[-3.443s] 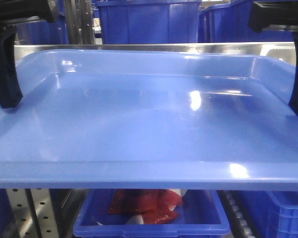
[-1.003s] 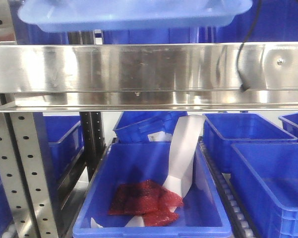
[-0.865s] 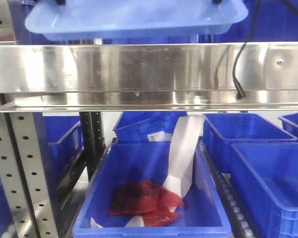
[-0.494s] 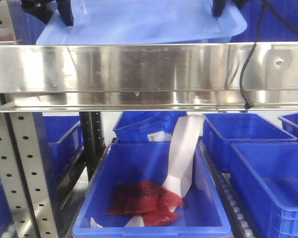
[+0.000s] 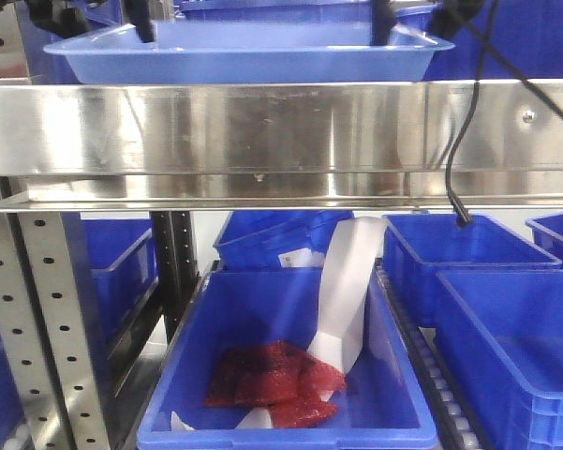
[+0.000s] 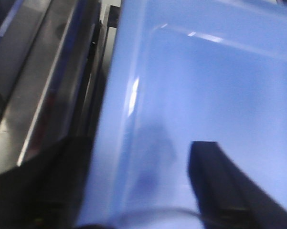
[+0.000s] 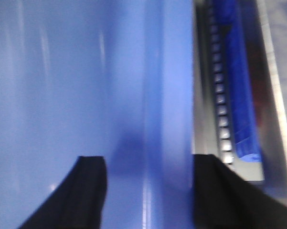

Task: Grab blue tray and place on right shelf
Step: 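Raise and push the tray onto the upper shelf rollers, then open both grippers and release the tray on the shelf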

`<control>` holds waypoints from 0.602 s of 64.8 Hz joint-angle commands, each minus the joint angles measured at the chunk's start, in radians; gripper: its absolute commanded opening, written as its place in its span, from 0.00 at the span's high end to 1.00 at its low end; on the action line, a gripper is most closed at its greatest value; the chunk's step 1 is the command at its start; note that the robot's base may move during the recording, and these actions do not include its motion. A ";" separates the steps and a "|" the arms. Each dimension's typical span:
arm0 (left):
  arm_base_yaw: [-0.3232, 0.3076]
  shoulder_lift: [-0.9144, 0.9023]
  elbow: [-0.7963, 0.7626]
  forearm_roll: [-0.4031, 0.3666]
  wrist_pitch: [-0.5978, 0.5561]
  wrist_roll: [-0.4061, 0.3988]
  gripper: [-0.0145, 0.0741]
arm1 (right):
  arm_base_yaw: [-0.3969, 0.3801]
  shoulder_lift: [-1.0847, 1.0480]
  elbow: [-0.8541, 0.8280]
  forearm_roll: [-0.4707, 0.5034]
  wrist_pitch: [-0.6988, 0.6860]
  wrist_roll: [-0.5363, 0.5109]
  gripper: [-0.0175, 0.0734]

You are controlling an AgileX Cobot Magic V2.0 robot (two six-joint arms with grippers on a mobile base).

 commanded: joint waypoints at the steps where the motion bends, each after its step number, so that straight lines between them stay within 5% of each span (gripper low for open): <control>1: -0.016 -0.050 -0.041 0.001 -0.102 -0.006 0.37 | -0.010 -0.058 -0.041 0.025 -0.078 -0.002 0.25; 39: 0.001 -0.044 -0.042 0.065 -0.083 -0.006 0.40 | -0.042 -0.058 -0.041 0.022 -0.066 -0.005 0.27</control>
